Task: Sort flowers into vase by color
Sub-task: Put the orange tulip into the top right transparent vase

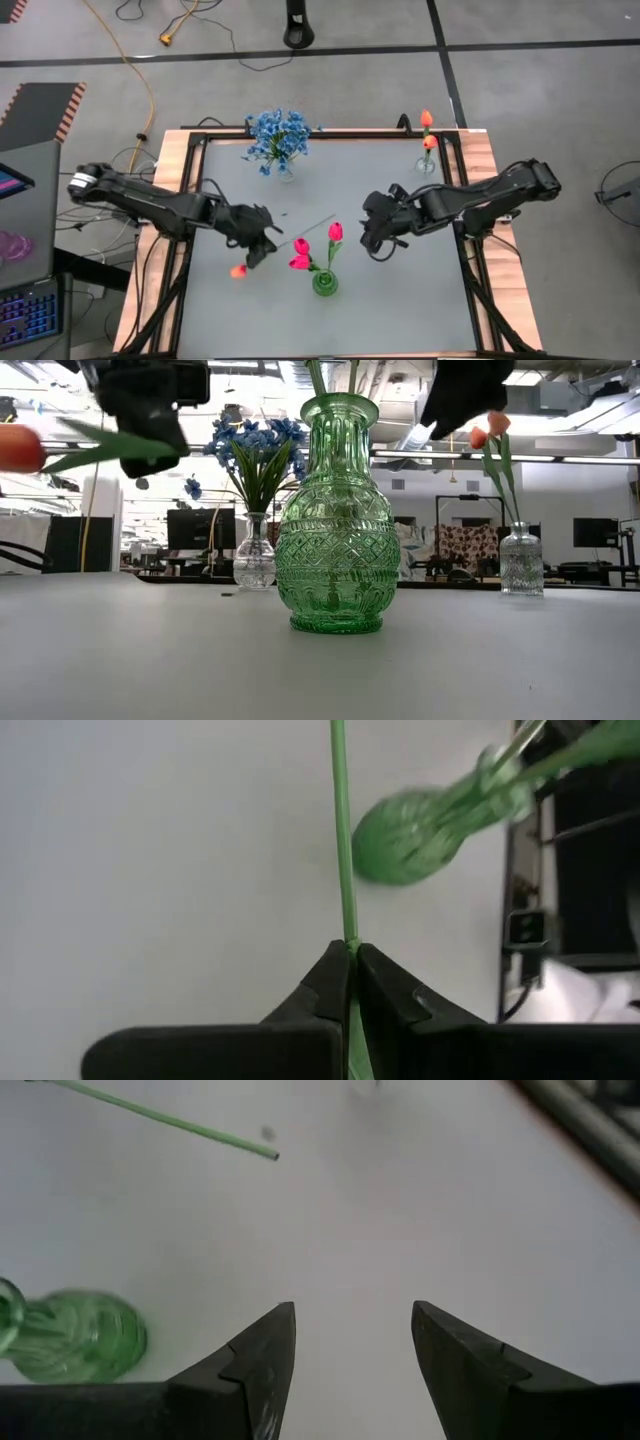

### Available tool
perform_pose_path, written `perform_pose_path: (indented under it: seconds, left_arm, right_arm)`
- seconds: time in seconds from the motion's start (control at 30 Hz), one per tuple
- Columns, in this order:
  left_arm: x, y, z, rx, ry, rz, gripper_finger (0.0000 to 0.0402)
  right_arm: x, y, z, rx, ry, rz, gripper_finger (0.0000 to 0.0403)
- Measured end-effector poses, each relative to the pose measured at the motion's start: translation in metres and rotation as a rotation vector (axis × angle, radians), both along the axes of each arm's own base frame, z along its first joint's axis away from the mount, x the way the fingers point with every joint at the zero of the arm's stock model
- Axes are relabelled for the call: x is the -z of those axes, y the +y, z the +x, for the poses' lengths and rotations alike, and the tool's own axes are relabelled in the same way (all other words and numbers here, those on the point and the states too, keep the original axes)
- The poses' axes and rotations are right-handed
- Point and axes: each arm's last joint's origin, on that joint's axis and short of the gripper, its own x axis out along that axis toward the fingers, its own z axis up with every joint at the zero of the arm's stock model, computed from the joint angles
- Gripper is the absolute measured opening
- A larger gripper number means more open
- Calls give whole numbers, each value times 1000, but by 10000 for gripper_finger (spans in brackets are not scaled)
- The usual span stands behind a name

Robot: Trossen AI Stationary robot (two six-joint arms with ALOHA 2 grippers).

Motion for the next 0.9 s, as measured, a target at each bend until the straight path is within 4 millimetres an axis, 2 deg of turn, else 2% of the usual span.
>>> perform_pose_path:
  seconds: [0.23, 0.47, 0.67, 0.9]
  left_arm:
    - [-21, 22, -10, -35, -111, -34, 0]
    - [-34, 40, -5, -35, -254, -80, 0]
    - [-36, 49, 2, -9, -296, -171, 0]
    - [-25, 54, 10, 2, -206, -331, 0]
  right_arm:
    - [-27, 3, -15, -59, -135, -158, 228]
    - [-43, 8, -8, -314, -167, -424, 228]
    - [-43, 10, -1, -473, -100, -601, 228]
    - [-44, 10, -1, -481, -105, -607, 228]
